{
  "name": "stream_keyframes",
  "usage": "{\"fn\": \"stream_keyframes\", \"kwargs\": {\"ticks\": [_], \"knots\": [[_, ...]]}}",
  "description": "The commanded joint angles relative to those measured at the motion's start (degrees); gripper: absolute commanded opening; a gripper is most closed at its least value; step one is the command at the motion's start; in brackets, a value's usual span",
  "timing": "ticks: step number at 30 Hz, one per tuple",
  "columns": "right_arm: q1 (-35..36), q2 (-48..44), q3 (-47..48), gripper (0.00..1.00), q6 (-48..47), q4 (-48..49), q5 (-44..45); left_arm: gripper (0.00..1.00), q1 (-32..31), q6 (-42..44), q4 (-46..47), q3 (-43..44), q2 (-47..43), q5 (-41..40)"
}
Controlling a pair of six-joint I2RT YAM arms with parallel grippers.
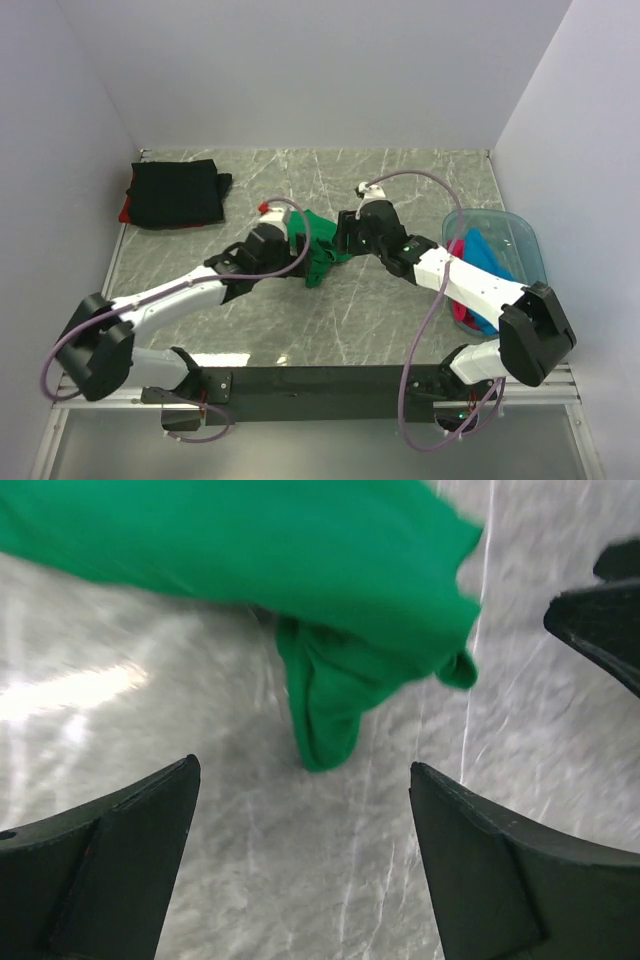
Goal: Fold and stack the t-shirts
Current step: Move the tshirt to the center of the board
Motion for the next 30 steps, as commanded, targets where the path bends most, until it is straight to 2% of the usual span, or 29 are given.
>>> {"fn": "stream_keyframes", "kwargs": {"ticks": [1, 7, 19, 26, 30], "knots": [[0.17, 0.12, -2.58, 0.64, 1.38, 8.59, -8.35, 0.91, -2.90, -1.86, 4.21, 0.18, 3.41, -0.02], [0.25, 1.61, -5.13, 0.61, 2.44, 9.66, -13.29, 0.82, -4.22, -2.12, 5.44, 0.00, 7.11, 0.77], [0.34, 4.42, -6.02, 0.58, 1.82, 10.02, -11.10, 0.80, -5.55, -2.83, 6.93, 2.82, 15.64, -3.18], [0.25, 6.89, -4.70, 0.50, 1.47, 10.36, -8.37, 0.76, -5.55, -2.92, 10.01, 3.61, 18.01, -1.60], [0.34, 7.33, -4.79, 0.44, 1.91, 11.33, -7.76, 0.67, -5.55, -3.18, 10.81, 3.69, 19.51, -0.99]]}}
